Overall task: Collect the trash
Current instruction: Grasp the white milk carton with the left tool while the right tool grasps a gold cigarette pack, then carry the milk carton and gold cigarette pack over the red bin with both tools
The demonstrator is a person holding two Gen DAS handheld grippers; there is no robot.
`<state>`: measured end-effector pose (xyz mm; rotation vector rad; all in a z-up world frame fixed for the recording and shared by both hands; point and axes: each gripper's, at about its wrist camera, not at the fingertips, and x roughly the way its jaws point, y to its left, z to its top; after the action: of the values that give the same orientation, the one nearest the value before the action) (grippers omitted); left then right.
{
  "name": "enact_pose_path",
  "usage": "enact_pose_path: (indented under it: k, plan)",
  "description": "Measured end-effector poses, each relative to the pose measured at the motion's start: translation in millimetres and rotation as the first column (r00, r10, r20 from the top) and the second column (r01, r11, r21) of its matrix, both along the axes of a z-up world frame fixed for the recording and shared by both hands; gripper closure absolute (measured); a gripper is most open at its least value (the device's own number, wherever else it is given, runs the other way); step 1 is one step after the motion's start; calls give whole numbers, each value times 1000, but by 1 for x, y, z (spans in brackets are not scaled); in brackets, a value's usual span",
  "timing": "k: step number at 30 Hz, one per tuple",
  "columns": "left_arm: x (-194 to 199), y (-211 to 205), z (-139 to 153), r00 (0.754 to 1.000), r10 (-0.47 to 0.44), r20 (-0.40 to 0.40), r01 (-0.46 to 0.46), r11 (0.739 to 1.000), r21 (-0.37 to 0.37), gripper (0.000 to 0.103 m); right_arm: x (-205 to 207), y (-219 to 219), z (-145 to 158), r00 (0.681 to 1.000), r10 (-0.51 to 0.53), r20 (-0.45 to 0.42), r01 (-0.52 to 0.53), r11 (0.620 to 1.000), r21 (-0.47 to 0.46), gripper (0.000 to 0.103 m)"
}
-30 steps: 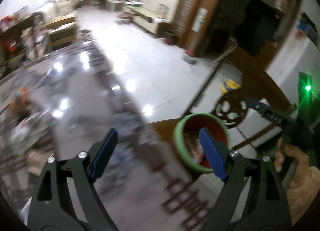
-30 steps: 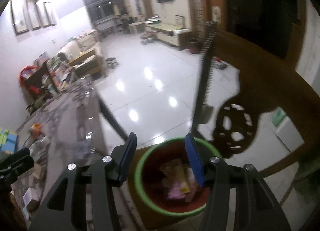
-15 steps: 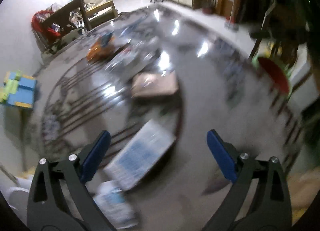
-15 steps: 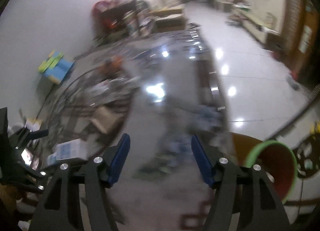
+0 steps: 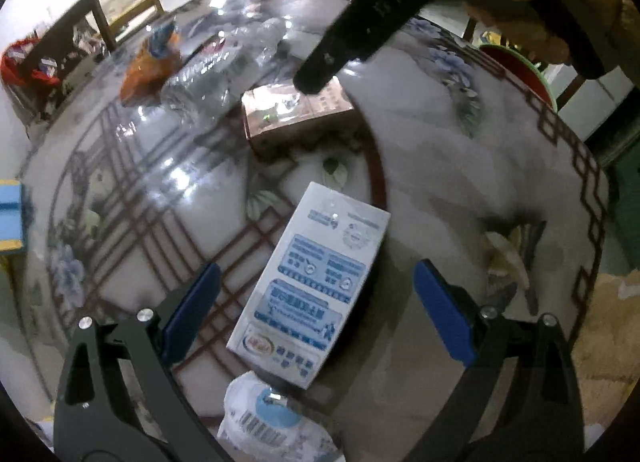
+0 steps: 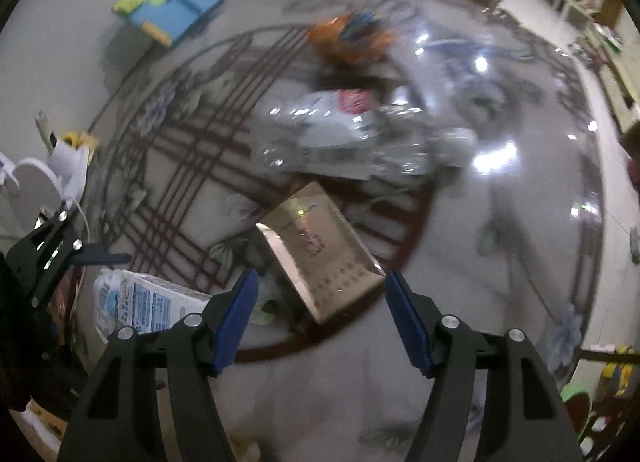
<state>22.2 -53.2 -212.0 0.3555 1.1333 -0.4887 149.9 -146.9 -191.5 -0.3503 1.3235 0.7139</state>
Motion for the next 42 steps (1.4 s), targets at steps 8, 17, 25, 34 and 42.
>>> enact_pose_path:
  k: [8,17,25,34,42]
  plan:
    - [18,13,-18,996,55,-76,-63,992,-109,28,18,20,-17,995,88,-47,-90,995,-32,37]
    - [26,30,-17,982,168,-83,-179,971,-157,47,22,42,-31,975,212,-61,-217,973,-79,37]
    - [35,49,-8,946,309,-97,-322,927,-192,47,13,44,-44,966,254,-49,-258,957,-128,37]
    - [35,60,9,927,367,-69,-374,905,-202,48,-3,18,-28,990,139,6,-138,988,-70,45]
    - [30,59,32,908,415,-51,-414,875,-250,49,-38,-24,28,989,-135,66,127,986,106,45]
